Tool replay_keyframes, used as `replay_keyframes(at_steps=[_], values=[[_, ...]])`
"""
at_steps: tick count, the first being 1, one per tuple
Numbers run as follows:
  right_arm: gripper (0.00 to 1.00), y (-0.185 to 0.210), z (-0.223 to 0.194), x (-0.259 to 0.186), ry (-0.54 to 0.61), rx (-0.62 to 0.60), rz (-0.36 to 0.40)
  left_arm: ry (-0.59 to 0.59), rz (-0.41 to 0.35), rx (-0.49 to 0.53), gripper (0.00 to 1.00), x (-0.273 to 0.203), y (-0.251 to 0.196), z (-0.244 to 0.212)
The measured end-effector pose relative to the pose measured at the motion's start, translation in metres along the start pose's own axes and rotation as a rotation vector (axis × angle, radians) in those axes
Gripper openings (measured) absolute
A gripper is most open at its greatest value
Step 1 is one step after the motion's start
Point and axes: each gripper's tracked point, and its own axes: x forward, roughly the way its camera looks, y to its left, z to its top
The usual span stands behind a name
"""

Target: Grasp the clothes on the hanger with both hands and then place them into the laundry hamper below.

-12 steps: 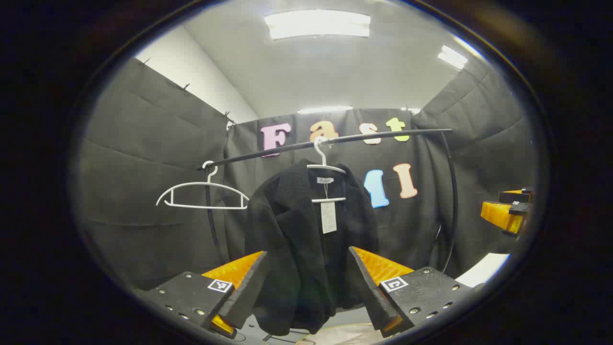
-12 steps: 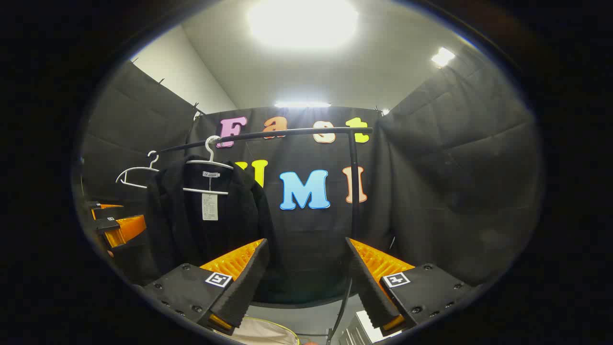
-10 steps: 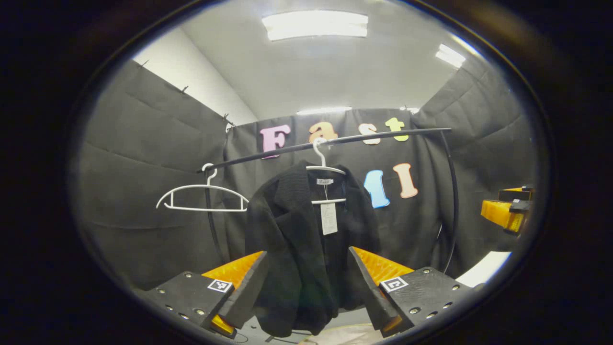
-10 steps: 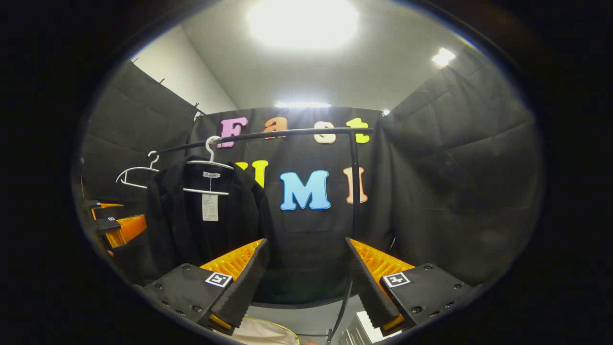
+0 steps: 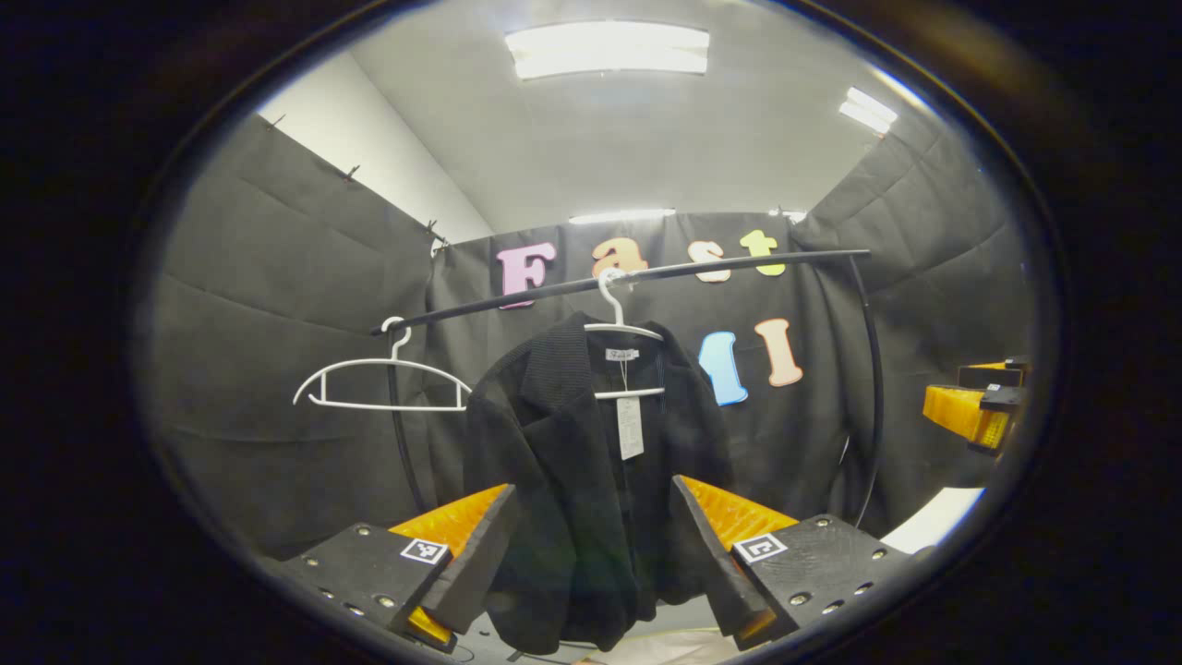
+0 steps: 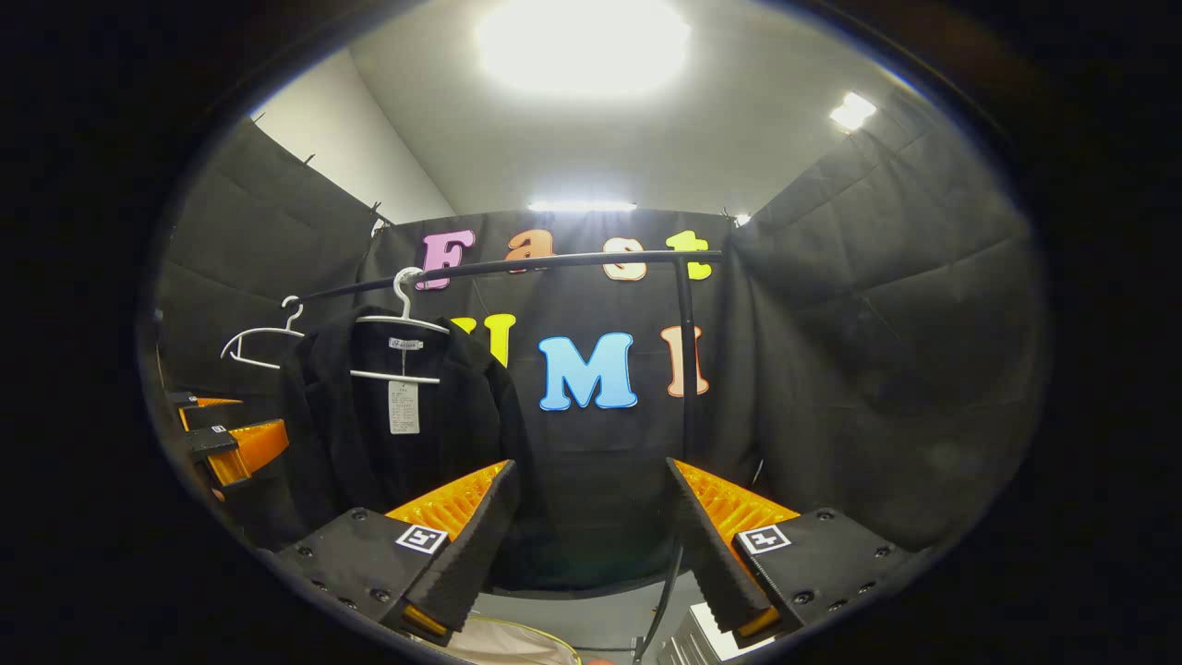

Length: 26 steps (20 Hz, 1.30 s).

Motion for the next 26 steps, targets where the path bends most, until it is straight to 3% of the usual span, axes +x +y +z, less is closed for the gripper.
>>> replay_keyframes(at_steps=[16,21,26], values=[[0.98,0.05,0.023,0.027,-0.03,0.007,0.057,-0.02,-0.035,-0.007,0.96,0.029,0.02,0.004],[0.98,0.063,0.031,0.051,-0.047,-0.004,0.105,-0.025,0.006,-0.008,0.96,0.047,0.027,0.011],[0.97,0.082,0.033,0.092,-0.049,0.011,0.209,-0.034,0.082,0.013,0.95,0.069,0.027,0.018]])
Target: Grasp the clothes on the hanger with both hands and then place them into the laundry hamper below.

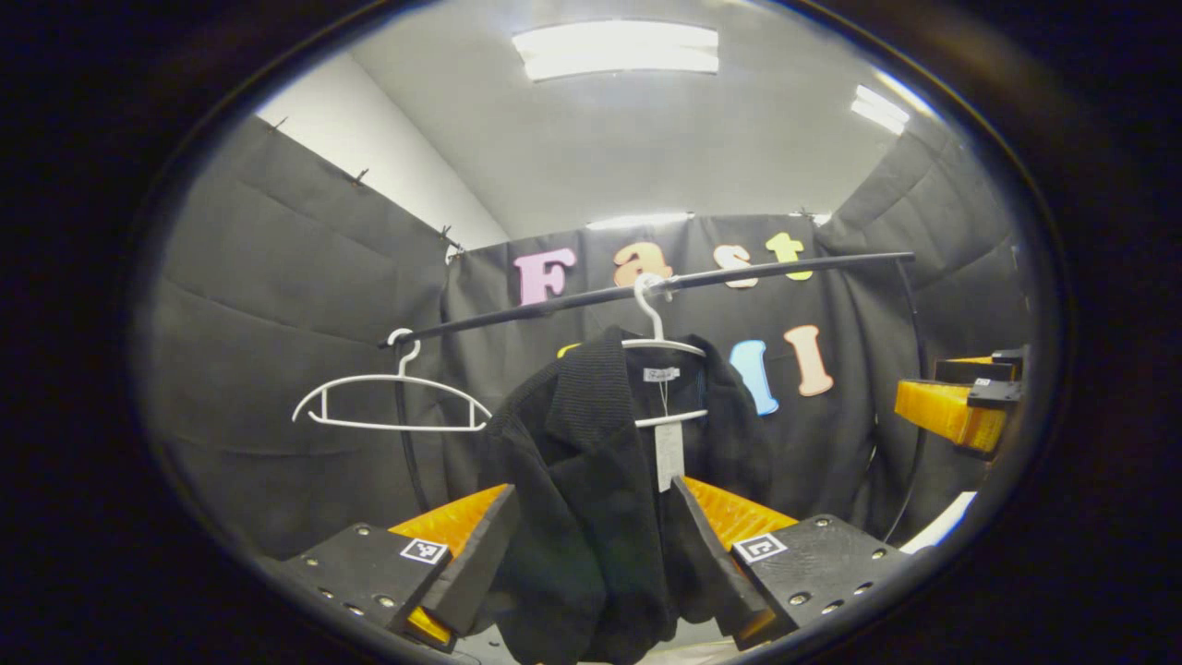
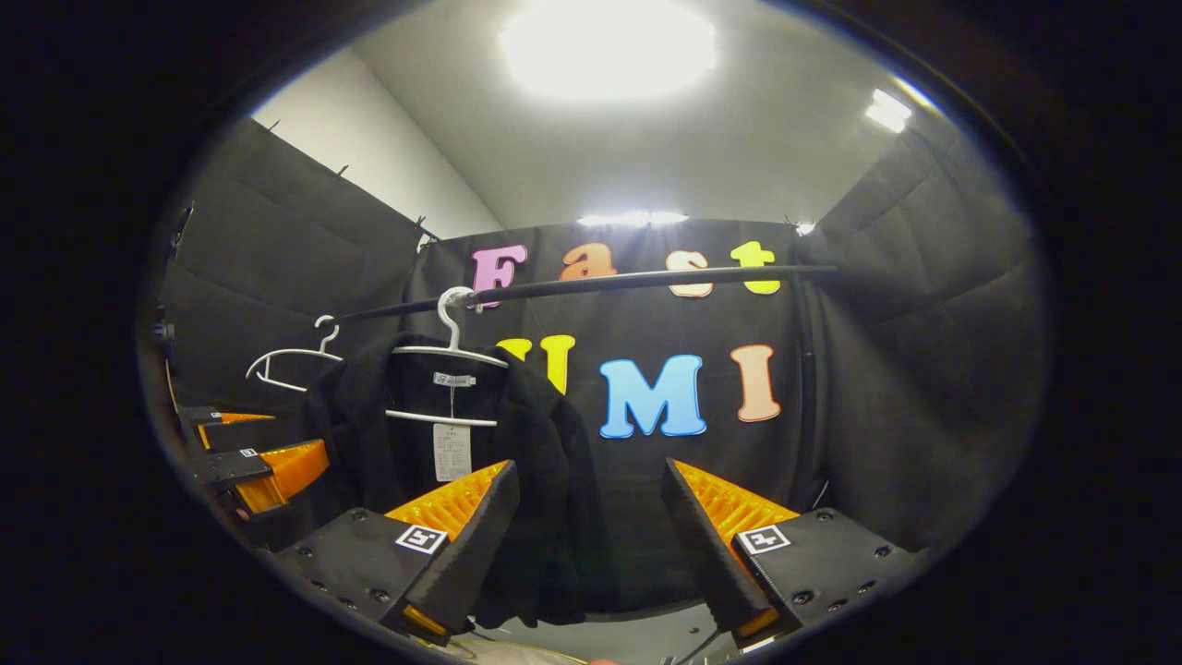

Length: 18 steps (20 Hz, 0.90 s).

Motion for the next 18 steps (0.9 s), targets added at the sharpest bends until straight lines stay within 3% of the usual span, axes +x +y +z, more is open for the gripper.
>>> replay_keyframes(at_steps=[18], values=[[0.97,0.047,-0.023,0.126,0.009,0.049,0.312,0.04,0.196,0.081,0.96,0.076,-0.02,-0.013]])
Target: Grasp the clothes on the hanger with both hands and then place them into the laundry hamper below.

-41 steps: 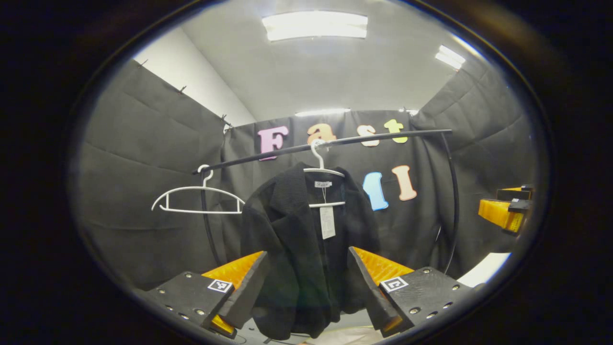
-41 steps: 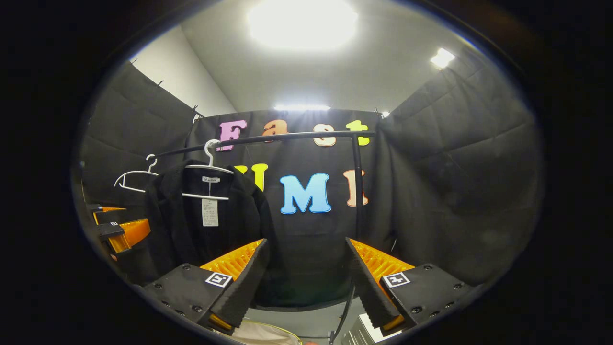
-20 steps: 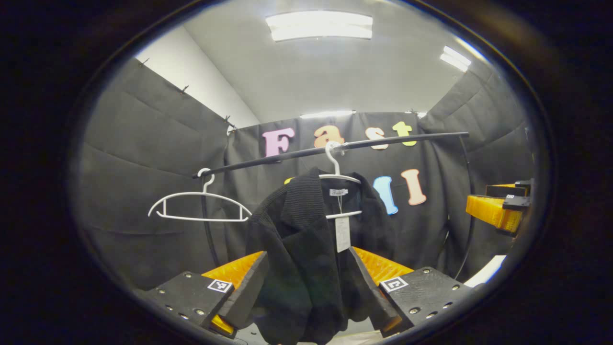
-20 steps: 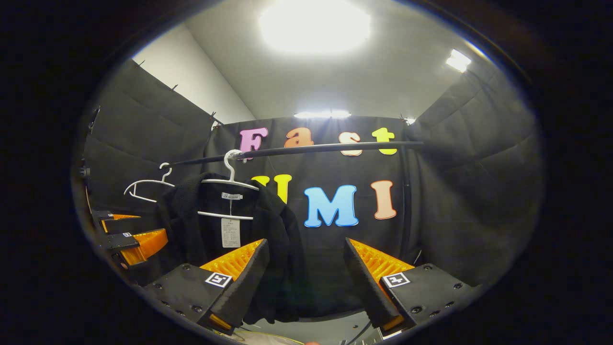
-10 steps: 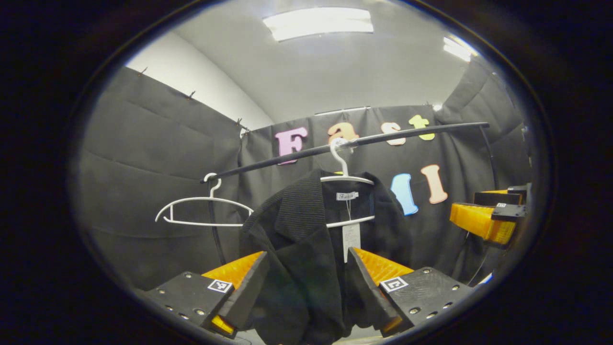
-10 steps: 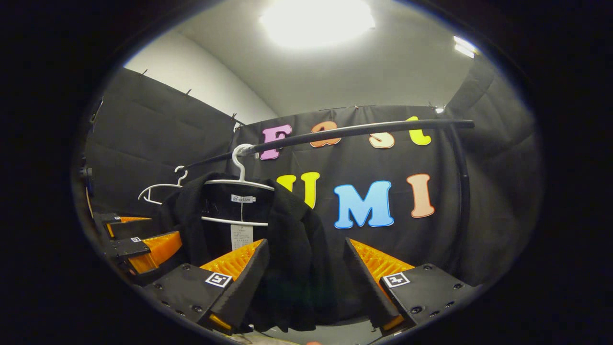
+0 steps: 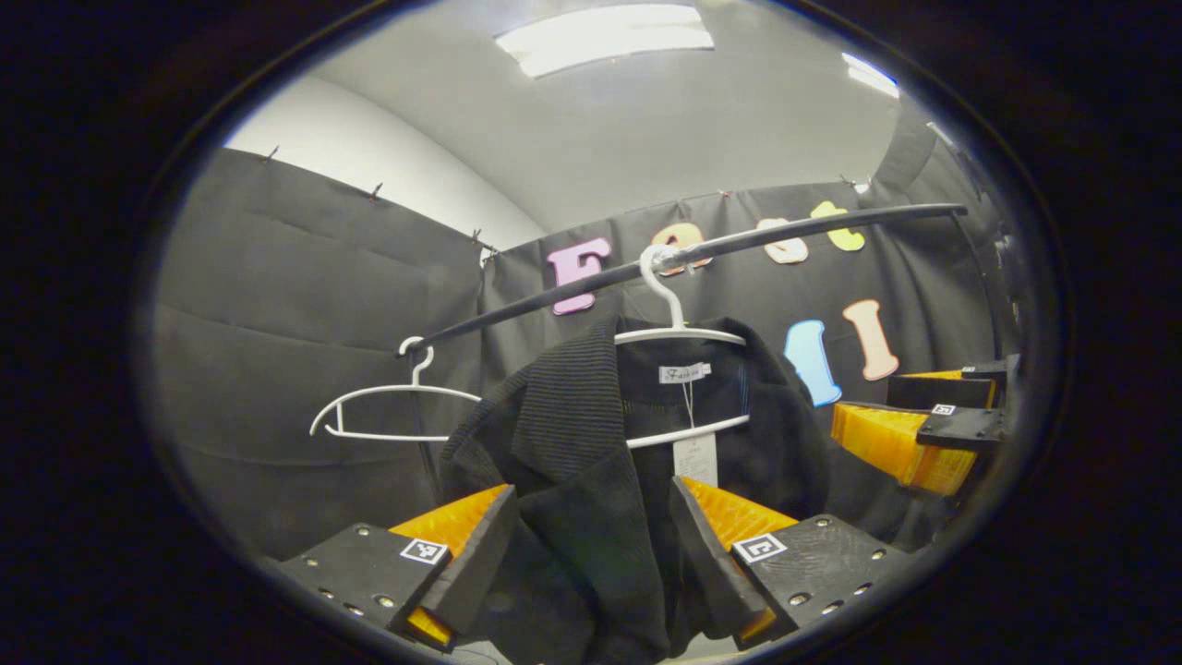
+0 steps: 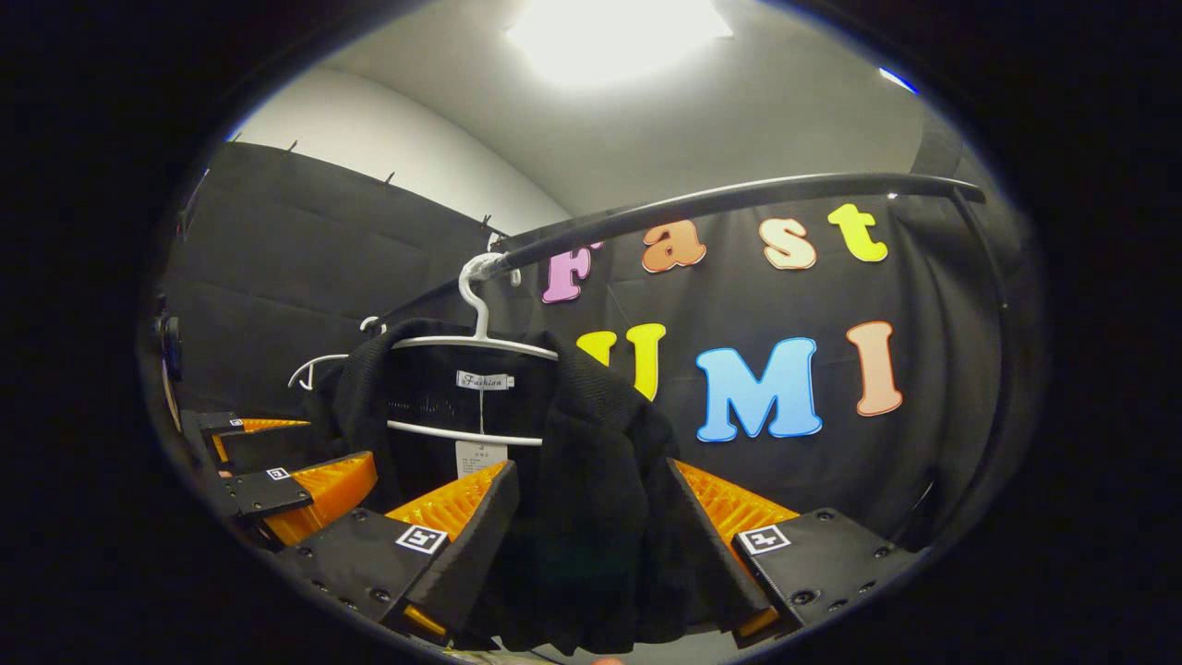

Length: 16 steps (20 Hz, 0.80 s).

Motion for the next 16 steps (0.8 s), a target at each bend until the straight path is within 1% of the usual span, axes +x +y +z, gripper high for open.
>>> replay_keyframes(at_steps=[3,5,10,13,16], values=[[0.98,0.003,-0.005,0.023,0.0,0.002,0.025,0.02,0.022,0.005,0.96,0.012,-0.001,-0.008],[0.98,0.0,-0.01,0.036,0.007,0.004,0.022,0.028,0.037,0.009,0.96,0.018,0.0,-0.012],[0.98,0.006,-0.025,0.067,0.036,0.053,0.052,0.036,0.062,0.035,0.96,0.03,-0.003,-0.016],[0.98,0.003,-0.029,0.078,0.047,0.068,0.036,0.043,0.074,0.043,0.96,0.038,-0.005,-0.02],[0.98,0.001,-0.035,0.086,0.056,0.041,0.006,0.051,0.092,0.051,0.96,0.045,-0.006,-0.024]])
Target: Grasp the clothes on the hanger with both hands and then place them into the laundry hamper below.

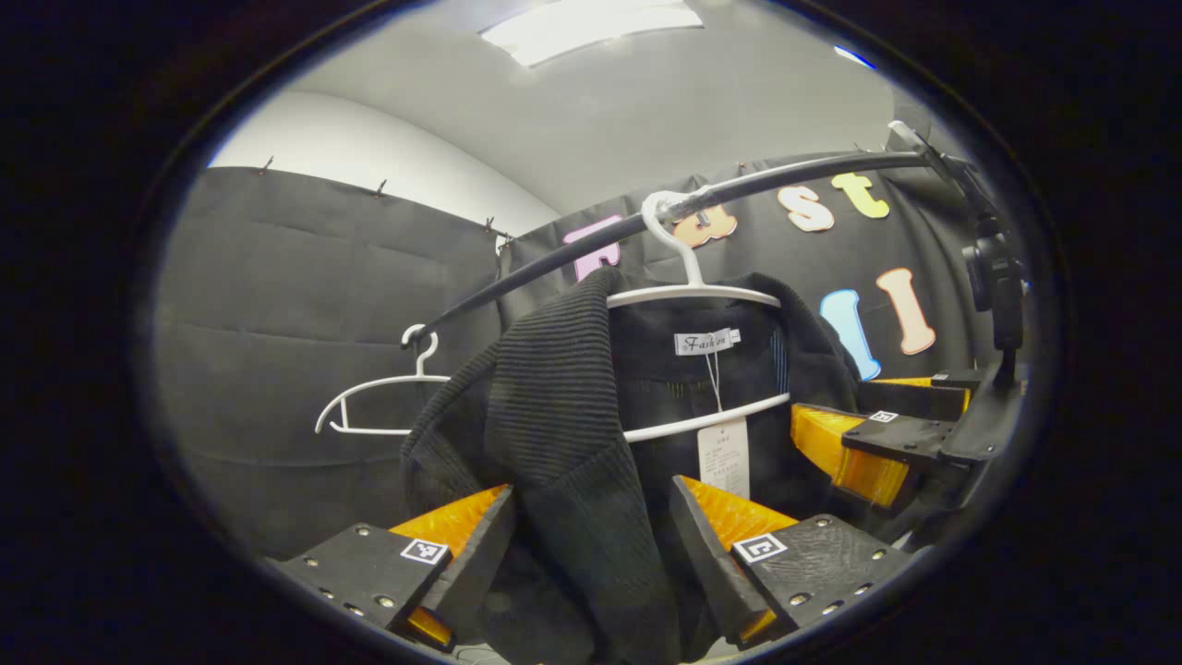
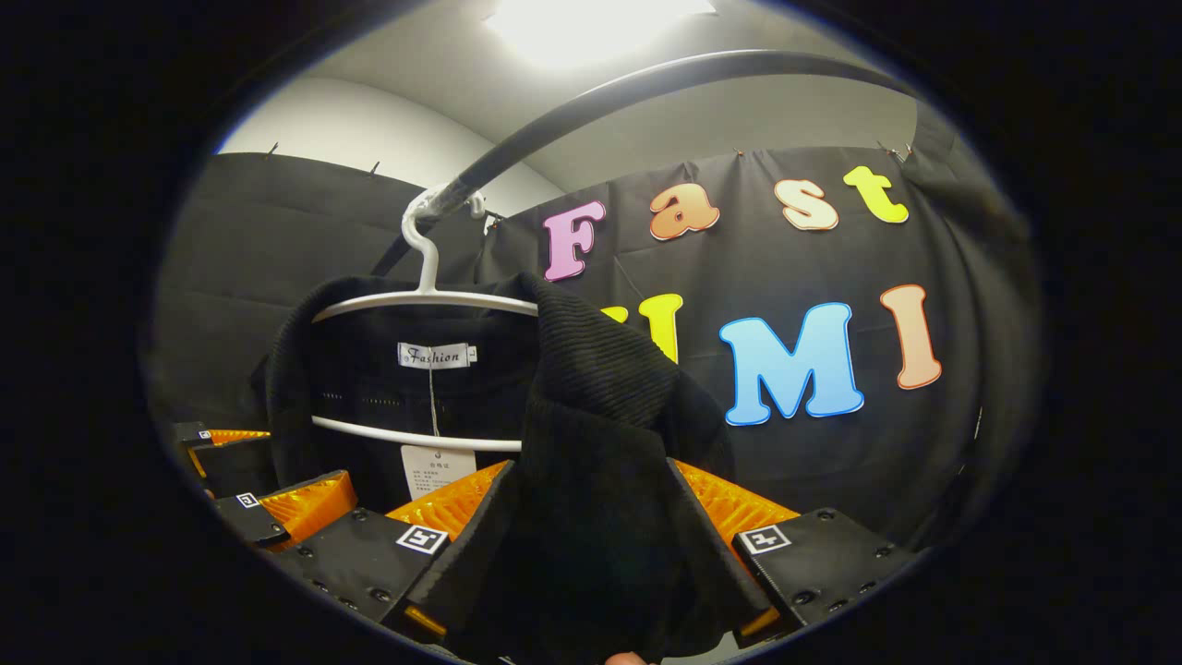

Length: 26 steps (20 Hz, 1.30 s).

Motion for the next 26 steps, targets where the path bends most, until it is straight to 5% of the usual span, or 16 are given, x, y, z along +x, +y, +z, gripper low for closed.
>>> replay_keyframes(at_steps=[9,11,12,13,14,16,18,20,21,26], values=[[0.97,0.002,-0.026,0.021,0.084,0.066,-0.027,0.037,0.046,0.033,0.94,0.019,-0.001,-0.011],[0.78,0.002,-0.028,0.022,0.093,0.079,-0.027,0.036,0.07,0.031,0.93,0.019,0.004,-0.011],[0.6,0.003,-0.028,0.021,0.1,0.074,-0.018,0.041,0.068,0.018,0.77,0.018,0.005,-0.014],[0.54,0.006,-0.028,0.02,0.109,0.066,-0.004,0.054,0.052,0.004,0.6,0.018,0.004,-0.017],[0.41,0.008,-0.027,0.019,0.112,0.055,0.014,0.065,0.049,0.0,0.6,0.019,0.004,-0.02],[0.42,-0.009,-0.022,0.027,0.087,0.025,-0.03,0.075,0.05,0.001,0.59,0.022,0.005,-0.023],[0.12,-0.01,-0.02,0.019,0.084,0.008,-0.034,0.081,0.07,0.009,0.59,0.026,0.013,-0.023],[0.12,-0.019,-0.016,0.018,0.056,-0.023,-0.075,0.075,0.074,0.002,0.07,0.019,0.019,-0.022],[0.02,-0.02,-0.01,0.009,0.035,-0.026,-0.08,0.069,0.064,-0.011,0.12,0.017,0.02,-0.022],[0.02,-0.039,0.018,-0.005,-0.068,-0.061,-0.14,0.016,0.075,-0.038,0.02,0.0,0.031,-0.007]])
